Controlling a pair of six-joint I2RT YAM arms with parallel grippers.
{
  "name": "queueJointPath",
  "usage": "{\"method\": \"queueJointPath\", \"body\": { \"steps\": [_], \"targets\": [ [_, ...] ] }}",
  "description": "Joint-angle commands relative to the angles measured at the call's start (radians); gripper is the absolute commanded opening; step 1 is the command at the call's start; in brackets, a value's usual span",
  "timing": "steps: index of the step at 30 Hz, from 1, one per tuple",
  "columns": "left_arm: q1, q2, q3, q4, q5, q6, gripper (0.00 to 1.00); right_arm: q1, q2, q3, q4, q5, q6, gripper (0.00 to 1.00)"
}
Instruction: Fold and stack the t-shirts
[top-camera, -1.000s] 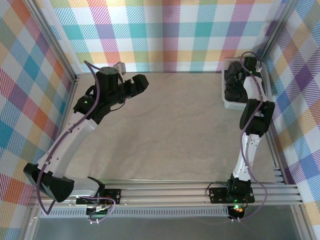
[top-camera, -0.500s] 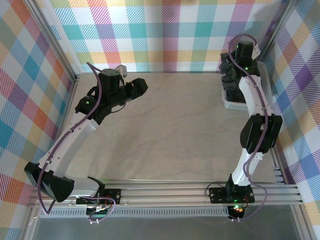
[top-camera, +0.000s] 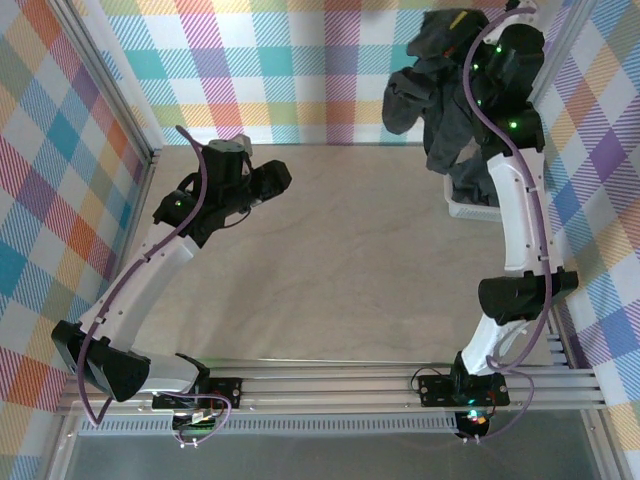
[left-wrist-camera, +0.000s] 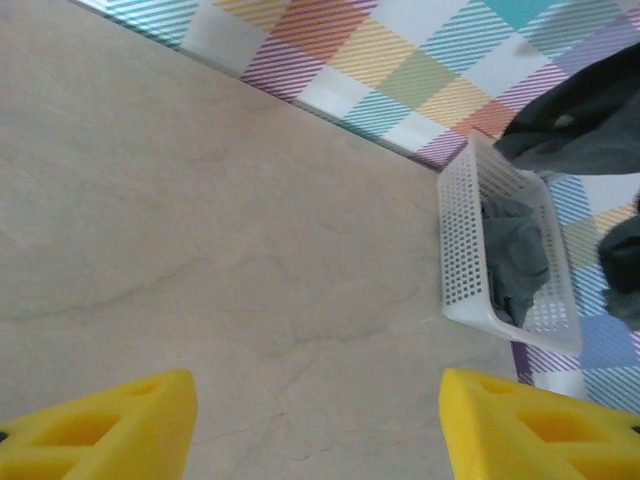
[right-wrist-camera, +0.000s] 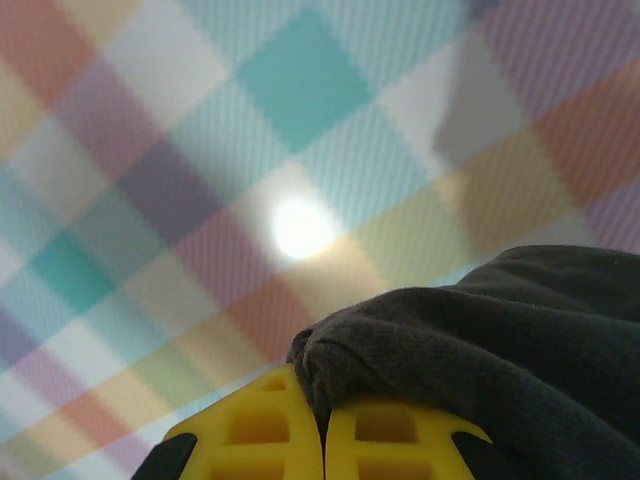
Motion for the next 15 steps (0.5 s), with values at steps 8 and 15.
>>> {"method": "queueJointPath", "body": {
  "steps": [8, 15],
  "targets": [
    [0.008, -0.079, 0.004, -0.171, -0.198, -0.008, 0.69, 0.365, -0.117, -0.304, -0.028, -0.041, 0.044, 0.06],
    [0.025, -0.108, -0.054, -0.218, -0.188, -0.022, 0.74, 0.381, -0.264, -0.824, -0.075, -0.044, 0.212, 0.83]
  ]
}}
